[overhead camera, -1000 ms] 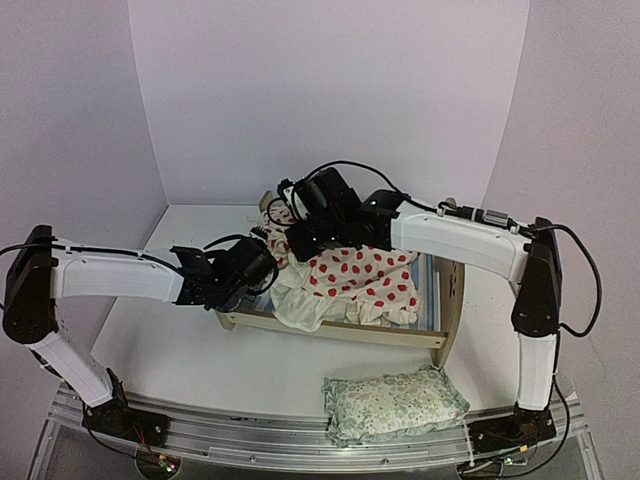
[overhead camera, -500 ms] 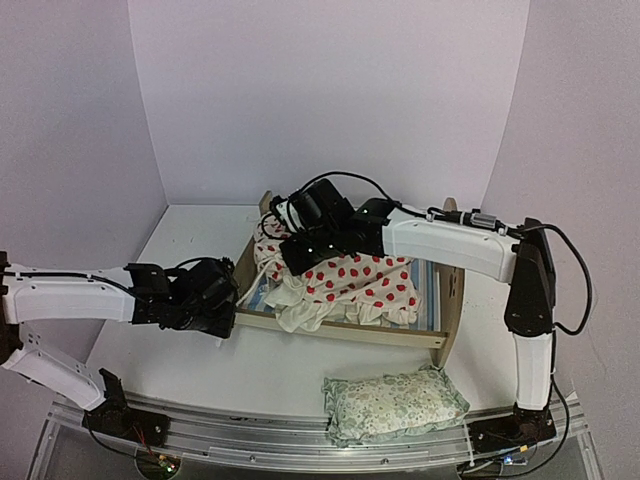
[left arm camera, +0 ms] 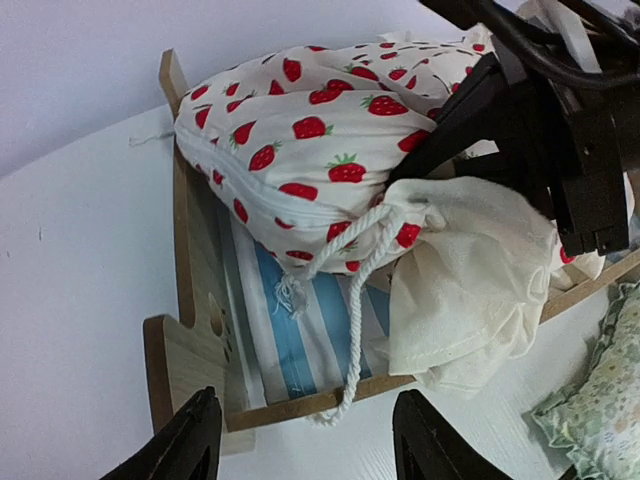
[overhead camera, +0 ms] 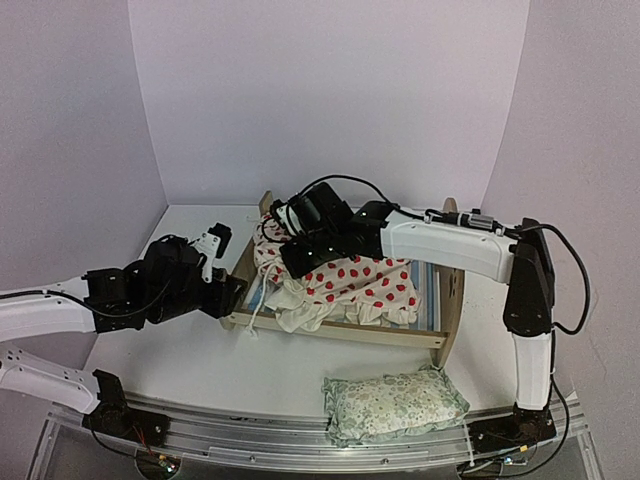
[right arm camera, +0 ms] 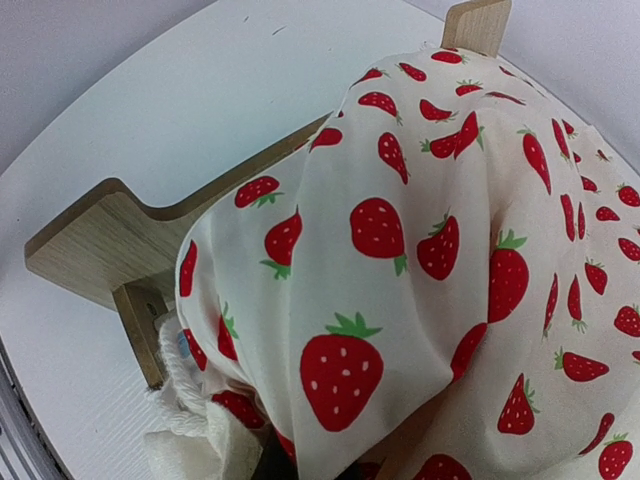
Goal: Set up the pet bed
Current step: Cross the left ropes of the mattress at the bed frame base.
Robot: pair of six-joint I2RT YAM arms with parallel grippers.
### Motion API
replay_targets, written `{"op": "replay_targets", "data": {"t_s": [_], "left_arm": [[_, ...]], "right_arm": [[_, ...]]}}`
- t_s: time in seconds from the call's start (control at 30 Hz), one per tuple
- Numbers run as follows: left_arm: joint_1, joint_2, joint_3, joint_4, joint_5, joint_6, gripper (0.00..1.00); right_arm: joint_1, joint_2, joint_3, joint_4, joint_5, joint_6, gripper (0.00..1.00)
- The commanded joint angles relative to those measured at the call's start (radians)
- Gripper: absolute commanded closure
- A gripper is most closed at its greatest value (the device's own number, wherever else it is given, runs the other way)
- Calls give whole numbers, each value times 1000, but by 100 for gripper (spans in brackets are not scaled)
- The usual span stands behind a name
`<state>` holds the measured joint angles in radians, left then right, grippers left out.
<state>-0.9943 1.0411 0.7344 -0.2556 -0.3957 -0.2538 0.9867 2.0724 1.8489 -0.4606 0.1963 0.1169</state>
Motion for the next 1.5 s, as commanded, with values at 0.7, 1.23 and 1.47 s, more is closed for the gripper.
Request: {"op": "replay_targets", "data": {"t_s": [0.7,1.23,1.47], "left_arm": [[189,357,-36,541,149,461,48],[201,471,-14,686,119,495,82],[201,433,70,461,4,502,97]], "right_arm": [[-4,-6,15,16,-12,-1,100],[-4,-41,-10,16,-3,-12,100],[-4,-31,-6,16,25,-16,100]]}}
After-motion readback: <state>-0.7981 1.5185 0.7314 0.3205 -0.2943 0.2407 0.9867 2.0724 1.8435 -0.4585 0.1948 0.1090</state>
